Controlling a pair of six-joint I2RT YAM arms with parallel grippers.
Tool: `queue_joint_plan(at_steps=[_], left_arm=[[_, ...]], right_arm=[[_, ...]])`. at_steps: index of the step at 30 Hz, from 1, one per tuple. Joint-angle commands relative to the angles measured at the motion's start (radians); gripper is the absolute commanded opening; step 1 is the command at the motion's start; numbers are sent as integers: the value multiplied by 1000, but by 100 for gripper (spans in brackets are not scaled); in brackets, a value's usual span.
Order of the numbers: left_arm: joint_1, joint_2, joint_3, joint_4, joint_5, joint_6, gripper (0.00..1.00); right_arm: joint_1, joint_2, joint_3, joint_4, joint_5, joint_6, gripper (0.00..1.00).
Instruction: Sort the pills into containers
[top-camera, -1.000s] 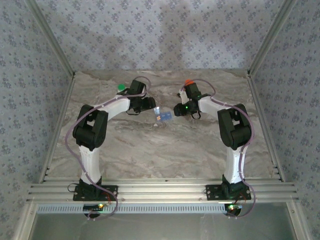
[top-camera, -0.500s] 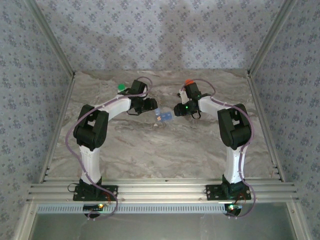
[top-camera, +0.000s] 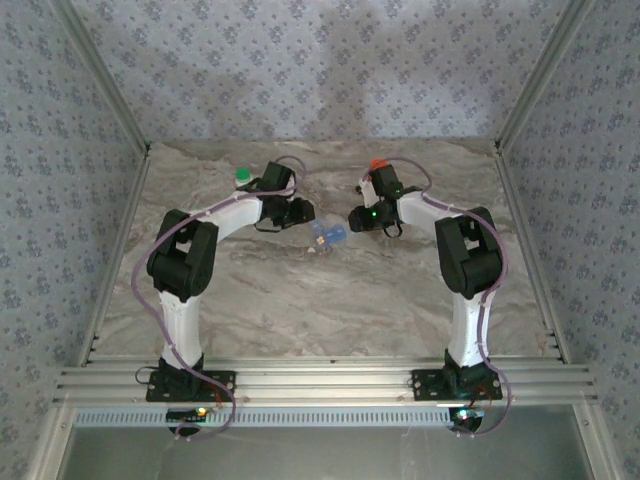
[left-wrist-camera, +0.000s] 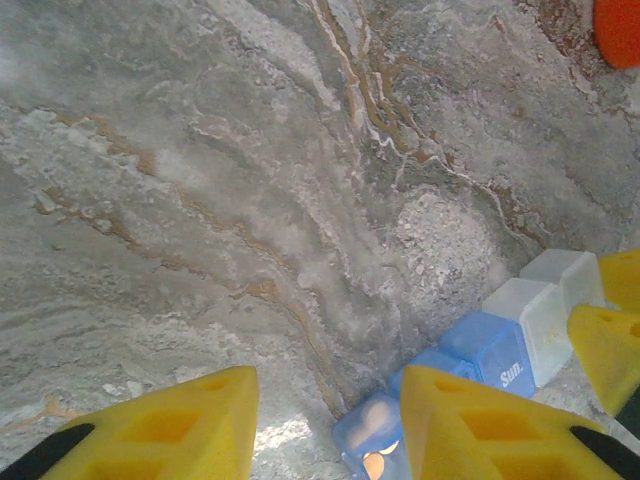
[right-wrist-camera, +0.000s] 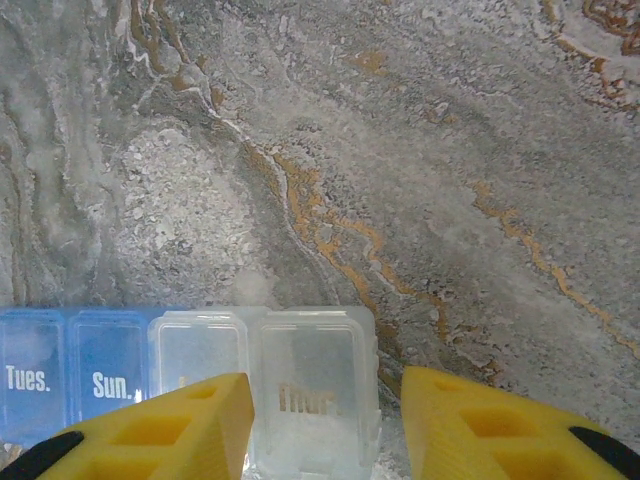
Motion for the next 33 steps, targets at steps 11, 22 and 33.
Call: queue_joint_plan(at_steps=[11,22,33], left_arm=[[-58,-40,-31,31,79,3,35],[-99,-41,-29,4,56,21,32],[-121,-22,-37,-26,13,42,29]], right_arm=[[-4,40,6,-45,0,11,44],[-7,36,4,-48,-6,14,44],[-7,36,6,-49,-12,16,44]])
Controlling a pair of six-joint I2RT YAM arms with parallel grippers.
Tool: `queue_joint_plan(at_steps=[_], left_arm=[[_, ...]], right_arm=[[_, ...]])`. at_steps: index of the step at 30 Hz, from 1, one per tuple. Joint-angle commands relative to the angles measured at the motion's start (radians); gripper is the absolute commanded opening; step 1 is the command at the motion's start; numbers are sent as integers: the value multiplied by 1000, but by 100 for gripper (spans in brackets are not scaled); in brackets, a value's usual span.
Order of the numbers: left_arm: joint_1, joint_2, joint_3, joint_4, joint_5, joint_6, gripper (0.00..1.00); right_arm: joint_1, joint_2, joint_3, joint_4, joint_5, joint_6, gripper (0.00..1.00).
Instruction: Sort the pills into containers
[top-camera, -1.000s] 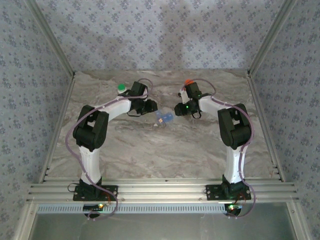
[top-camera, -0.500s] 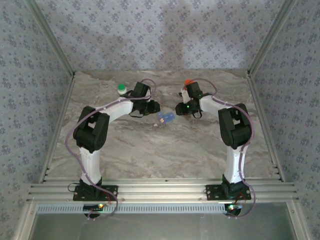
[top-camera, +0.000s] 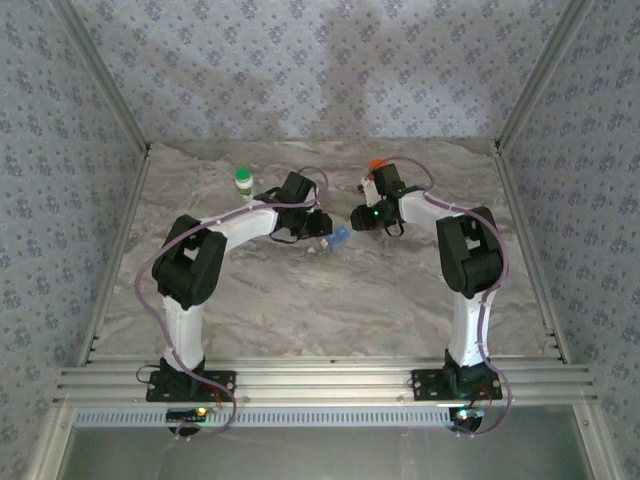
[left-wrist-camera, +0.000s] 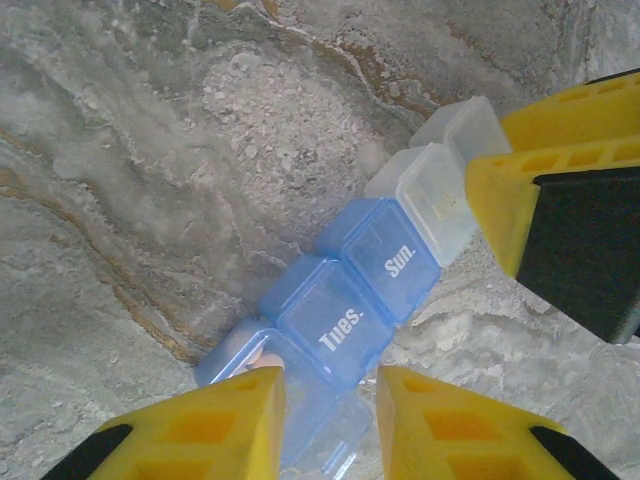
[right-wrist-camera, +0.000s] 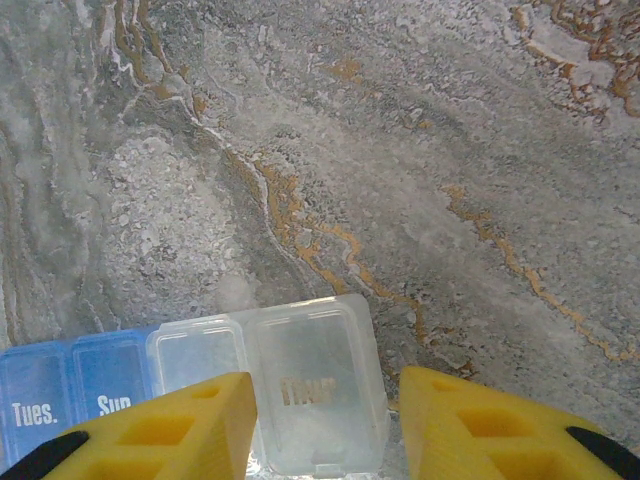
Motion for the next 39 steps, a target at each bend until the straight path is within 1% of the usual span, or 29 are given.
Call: queue_joint_plan(at_steps=[1,4,9,14,18,25,32,39], left_arm=[[-1,5,-6,-52,-35,36,28],[-6,-5,-13,-75,-82,55,26],[-16,-12,-29,-58,-50,53,19],[-24,-1,-6,-78,-70,65,14],[-23,20,18,-110,-98,69,7],[-23,9,23,-120,-109,74,5],[-30,4,32,-115,-93,70,4],[-40,1,71,-133,-103,74,4]], right_arm=[[4,35,4,-51,-8,15,44],[4,35,4,-52,-9,15,44],[5,43,11,-54,-10,15,44],[4,49,18,-59,-10,13,44],[4,51,24,-67,-12,11,44],[3,55,31,-71,-13,10,44],[3,60,34,-74,-14,9,45],[2,63,39,-75,-18,10,45]])
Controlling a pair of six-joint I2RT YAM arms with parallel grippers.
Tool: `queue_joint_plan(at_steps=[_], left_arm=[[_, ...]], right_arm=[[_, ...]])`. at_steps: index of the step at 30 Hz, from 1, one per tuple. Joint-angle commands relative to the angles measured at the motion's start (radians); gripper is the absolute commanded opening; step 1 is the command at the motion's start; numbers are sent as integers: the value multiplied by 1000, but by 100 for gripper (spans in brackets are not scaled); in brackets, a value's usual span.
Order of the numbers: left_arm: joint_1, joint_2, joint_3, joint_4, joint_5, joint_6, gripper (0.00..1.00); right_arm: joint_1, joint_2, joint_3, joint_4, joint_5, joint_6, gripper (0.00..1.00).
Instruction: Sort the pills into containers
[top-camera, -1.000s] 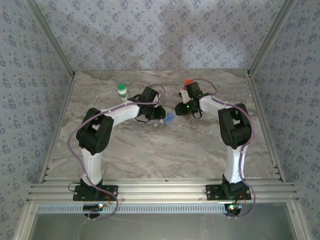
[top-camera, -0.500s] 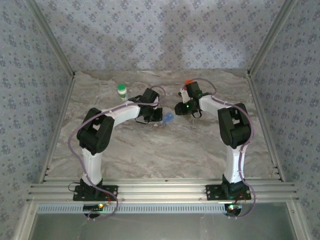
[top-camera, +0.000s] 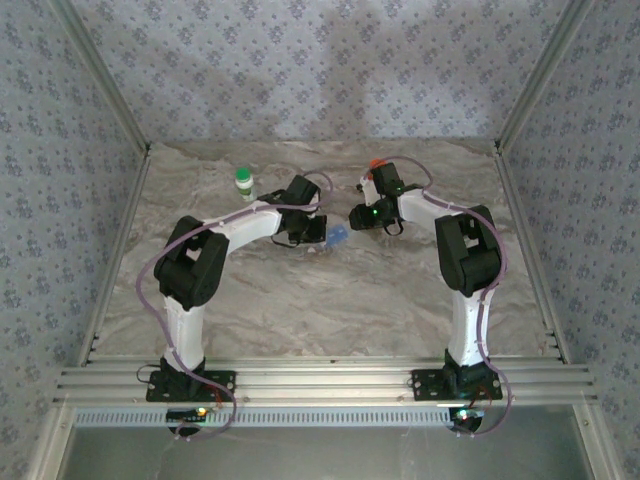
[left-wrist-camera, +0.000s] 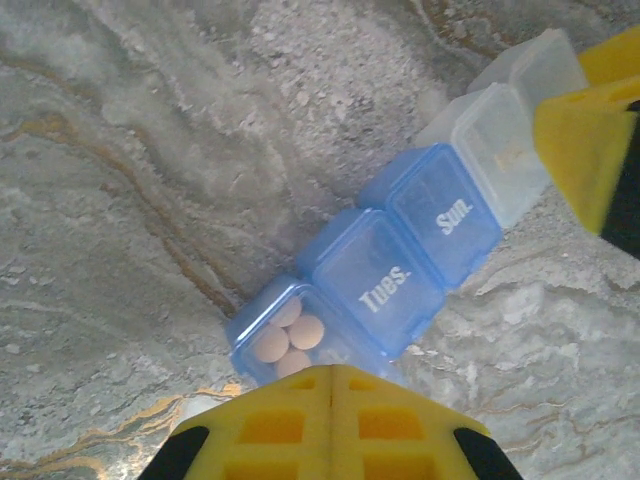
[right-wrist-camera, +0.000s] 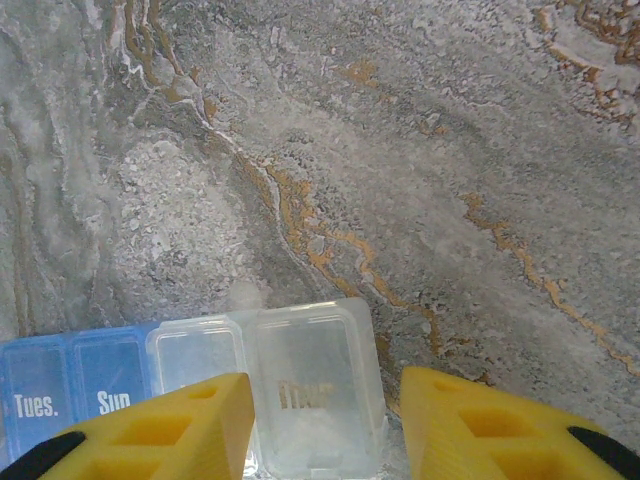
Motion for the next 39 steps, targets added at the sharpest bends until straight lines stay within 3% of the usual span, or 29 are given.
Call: queue_joint_plan(at_steps=[1,13,20,28,31,39], left_arm=[[-9,2,50,-34,-15,16,3],[-16,70,14,6,5,-17,0],[-15,90,-50,48,-56,-40,0],[9,-67,-2,33,-28,-13,2],[18,-122,-1,41,-19,-6,10],[18,-306,-68,42,-85,213,16]], right_arm=[[2,45,10,-55,0,10,45],[2,53,13,-58,0,7,45],[4,64,57,-91,-6,7,45],[18,45,31,-58,-23,6,45],[27,47,32,-62,-38,-10,45],[54,51,53,-86,-55,-80,46]])
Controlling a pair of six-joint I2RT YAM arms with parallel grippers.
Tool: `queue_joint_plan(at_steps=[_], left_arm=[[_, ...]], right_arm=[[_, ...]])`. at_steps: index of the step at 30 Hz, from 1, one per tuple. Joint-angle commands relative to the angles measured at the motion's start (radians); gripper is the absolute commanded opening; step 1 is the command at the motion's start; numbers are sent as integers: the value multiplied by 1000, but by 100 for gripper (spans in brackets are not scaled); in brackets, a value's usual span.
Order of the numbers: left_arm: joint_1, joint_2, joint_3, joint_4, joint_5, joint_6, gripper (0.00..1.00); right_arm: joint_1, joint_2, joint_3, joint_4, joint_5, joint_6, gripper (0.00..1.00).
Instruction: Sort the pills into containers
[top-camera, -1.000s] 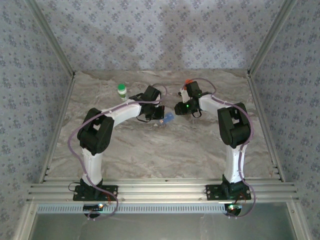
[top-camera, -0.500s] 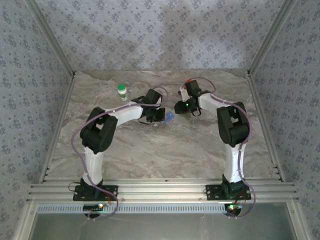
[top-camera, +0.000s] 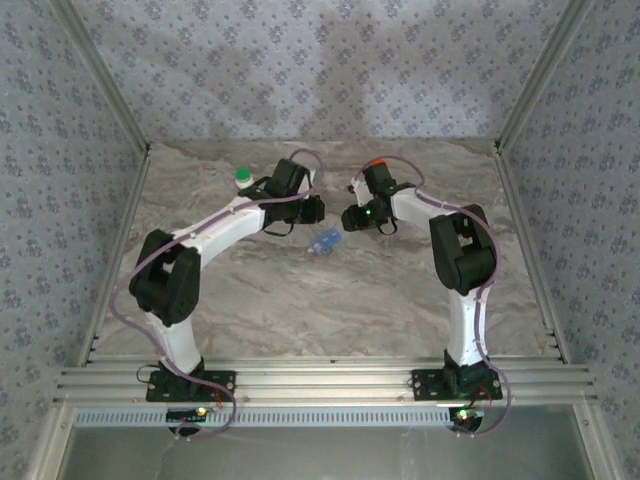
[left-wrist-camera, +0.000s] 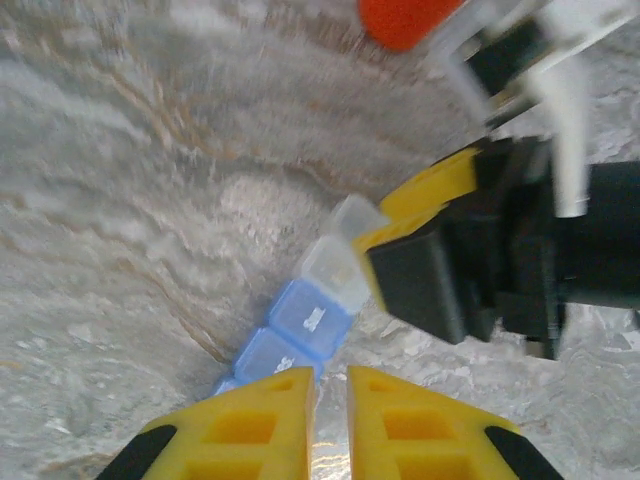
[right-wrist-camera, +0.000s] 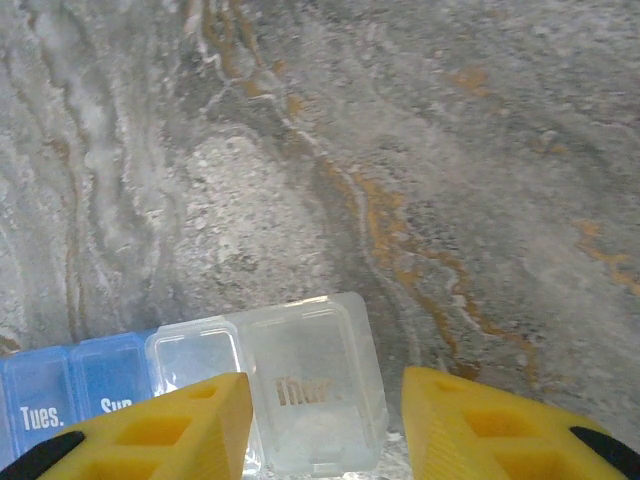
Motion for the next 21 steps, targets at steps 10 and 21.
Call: queue_joint_plan(at_steps=[10,21], left_arm=[[-20,-350,-327,236,-207,324,33],[13,-272,-377,269,-190,342,62]], right_arm=[[23,57,20,-84,-33,-99,46],[22,72,14,-94,-54,-138,45]])
